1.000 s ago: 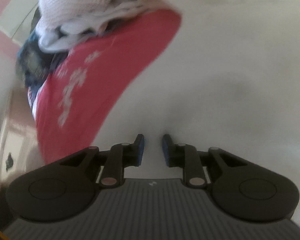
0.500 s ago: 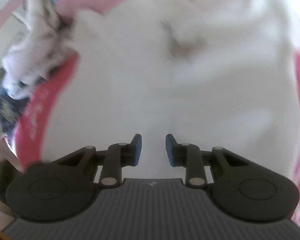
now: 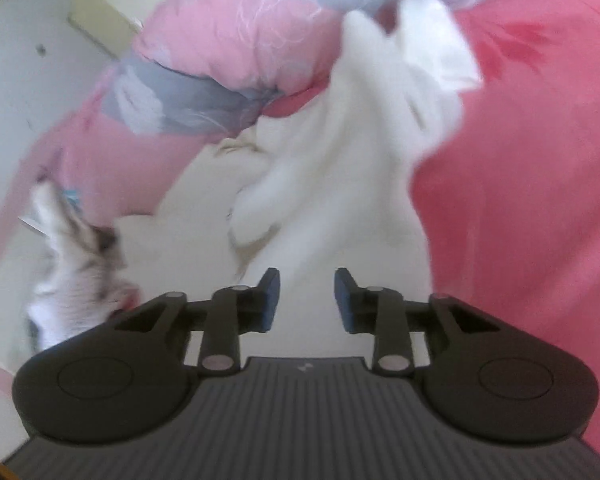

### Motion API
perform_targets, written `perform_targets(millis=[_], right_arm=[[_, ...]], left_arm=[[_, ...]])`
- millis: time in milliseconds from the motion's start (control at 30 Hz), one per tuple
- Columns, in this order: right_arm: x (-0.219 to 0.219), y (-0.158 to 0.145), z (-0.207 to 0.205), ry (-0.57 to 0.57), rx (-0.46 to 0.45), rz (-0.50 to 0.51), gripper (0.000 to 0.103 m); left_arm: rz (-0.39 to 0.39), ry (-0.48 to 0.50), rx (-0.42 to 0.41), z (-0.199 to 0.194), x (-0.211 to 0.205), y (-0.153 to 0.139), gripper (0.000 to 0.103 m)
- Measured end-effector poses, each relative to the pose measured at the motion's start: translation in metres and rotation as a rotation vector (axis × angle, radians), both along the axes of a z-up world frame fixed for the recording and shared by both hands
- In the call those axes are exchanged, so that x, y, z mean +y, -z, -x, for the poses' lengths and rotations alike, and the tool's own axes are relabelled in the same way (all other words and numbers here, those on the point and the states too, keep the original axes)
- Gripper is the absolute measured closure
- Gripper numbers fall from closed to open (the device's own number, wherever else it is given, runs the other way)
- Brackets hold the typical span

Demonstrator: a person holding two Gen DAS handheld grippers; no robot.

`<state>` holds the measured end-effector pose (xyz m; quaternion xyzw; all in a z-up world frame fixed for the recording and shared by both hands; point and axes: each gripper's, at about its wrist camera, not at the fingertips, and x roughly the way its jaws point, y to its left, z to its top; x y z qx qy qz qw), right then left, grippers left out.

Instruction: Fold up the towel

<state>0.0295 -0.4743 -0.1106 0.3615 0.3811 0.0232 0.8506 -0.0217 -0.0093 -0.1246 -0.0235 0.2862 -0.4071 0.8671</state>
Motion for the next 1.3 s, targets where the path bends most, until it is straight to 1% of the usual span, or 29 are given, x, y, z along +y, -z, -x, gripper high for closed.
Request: perform_targets(millis=[33, 67, 133, 200, 233, 267, 300, 333, 400, 467, 533, 567, 633, 733, 833, 967, 1200, 1300], right_arm=[[-0.001, 0.004, 0.014, 0.013, 0.003, -0.025, 0.058], [-0.002, 0.007, 0.027, 0.026, 0.006, -0.049, 0.056], [-0.004, 0.014, 0.055, 0.052, 0.012, -0.098, 0.055], [-0.006, 0.021, 0.082, 0.079, 0.019, -0.148, 0.054], [-0.007, 0.025, 0.095, 0.092, 0.022, -0.172, 0.051], [-0.008, 0.028, 0.109, 0.105, 0.025, -0.197, 0.05], [-0.009, 0.032, 0.123, 0.118, 0.028, -0.221, 0.048], [-0.01, 0.035, 0.128, 0.124, 0.022, -0.237, 0.048], [-0.012, 0.042, 0.134, 0.132, 0.007, -0.266, 0.048], [-0.013, 0.046, 0.139, 0.138, -0.005, -0.285, 0.048], [-0.014, 0.047, 0.14, 0.138, -0.01, -0.289, 0.047], [-0.013, 0.048, 0.139, 0.138, -0.01, -0.289, 0.047], [-0.014, 0.048, 0.138, 0.135, -0.012, -0.29, 0.047], [-0.014, 0.049, 0.137, 0.132, -0.017, -0.294, 0.046], [-0.015, 0.05, 0.137, 0.129, -0.018, -0.299, 0.046], [-0.015, 0.049, 0.133, 0.118, -0.017, -0.297, 0.043], [-0.01, 0.042, 0.114, 0.067, -0.011, -0.272, 0.028], [-0.009, 0.042, 0.102, 0.063, -0.018, -0.269, 0.028]], left_arm=[[0.014, -0.007, 0.002, 0.004, 0.003, -0.005, 0.081], [0.031, -0.017, -0.01, 0.008, 0.008, -0.011, 0.078], [0.062, -0.05, -0.029, 0.016, 0.02, -0.024, 0.07], [0.088, -0.099, -0.039, 0.022, 0.036, -0.038, 0.066], [0.092, -0.134, -0.035, 0.023, 0.046, -0.043, 0.065], [0.085, -0.167, -0.03, 0.023, 0.053, -0.046, 0.065], [0.064, -0.206, -0.021, 0.022, 0.06, -0.049, 0.062], [0.04, -0.247, -0.011, 0.021, 0.066, -0.051, 0.054], [0.001, -0.289, 0.027, 0.016, 0.07, -0.048, 0.046], [-0.038, -0.328, 0.068, 0.011, 0.073, -0.045, 0.044], [-0.077, -0.366, 0.108, 0.006, 0.076, -0.042, 0.043], [-0.082, -0.373, 0.135, 0.002, 0.076, -0.038, 0.044], [-0.05, -0.382, 0.204, -0.007, 0.08, -0.03, 0.044], [0.029, -0.395, 0.253, -0.012, 0.091, -0.018, 0.044], [0.104, -0.389, 0.298, -0.023, 0.101, -0.013, 0.045], [0.165, -0.363, 0.343, -0.039, 0.104, -0.008, 0.046], [0.214, -0.323, 0.377, -0.068, 0.096, -0.001, 0.046], [0.244, -0.315, 0.4, -0.079, 0.093, 0.003, 0.047]])
